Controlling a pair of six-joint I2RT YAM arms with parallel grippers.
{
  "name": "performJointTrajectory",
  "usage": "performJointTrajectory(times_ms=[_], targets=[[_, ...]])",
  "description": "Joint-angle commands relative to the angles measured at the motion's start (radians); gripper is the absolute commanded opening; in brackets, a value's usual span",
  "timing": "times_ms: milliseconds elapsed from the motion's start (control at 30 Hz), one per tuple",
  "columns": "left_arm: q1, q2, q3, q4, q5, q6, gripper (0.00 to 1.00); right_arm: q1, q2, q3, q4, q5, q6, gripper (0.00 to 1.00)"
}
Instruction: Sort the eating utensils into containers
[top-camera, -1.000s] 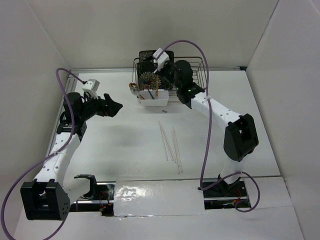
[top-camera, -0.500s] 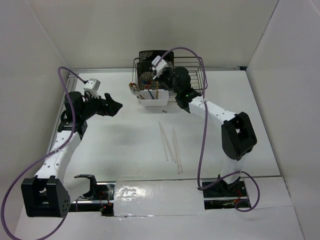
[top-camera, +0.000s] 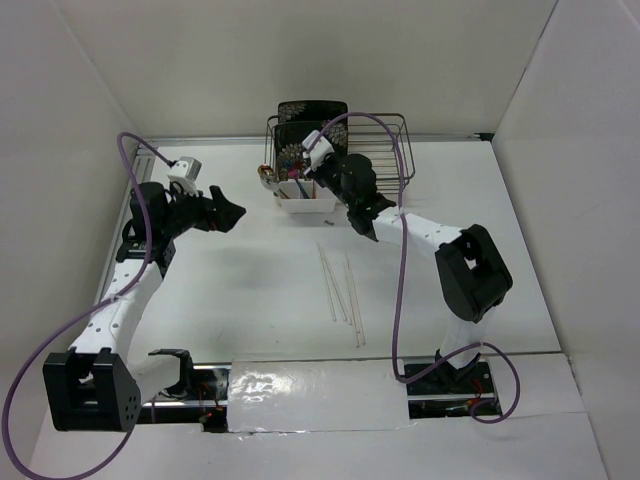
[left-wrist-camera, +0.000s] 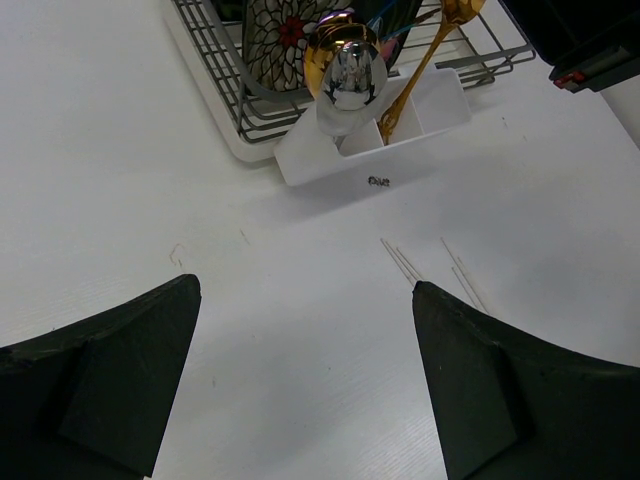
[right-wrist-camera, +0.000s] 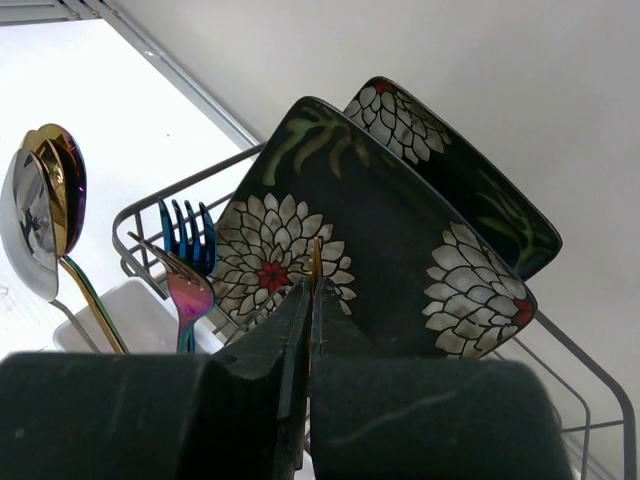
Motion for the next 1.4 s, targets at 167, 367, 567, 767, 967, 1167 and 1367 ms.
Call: performJointTrajectory(times_ms=[167,367,567,767,967,1167,1367], targets=[[0.005,-0.049,0.008,0.053,0.017,0.013,1.00,0.036,-0.059,0.011,-0.033,-0.053,0.079,0.02],[0.003,-0.076,-0.017,0.048,0.018,0.011,1.00,0.056,-0.056,0.020,-0.084,-0.075,0.089,0.07],[0.003,-0.096,-0.038,0.049,0.018,0.006,1.00,0.073,-0.044,0.011,-0.096,-0.061,0.083,0.08],[0.005,-0.106,-0.045,0.051,0.015,0.008,1.00,0.076,-0.036,0.002,-0.131,-0.059,0.079,0.25],[0.003,-0.098,-0.040,0.069,0.023,0.005,1.00,0.076,-0.001,0.075,-0.216,-0.085,0.082,0.46],[0.002,-0.096,-0.034,0.080,0.018,0.008,1.00,0.070,-0.042,0.107,-0.251,-0.041,0.131,0.68],[0.002,-0.093,-0.023,0.092,0.026,-0.007,1.00,0.047,-0.142,0.183,-0.432,-0.073,0.197,0.73]])
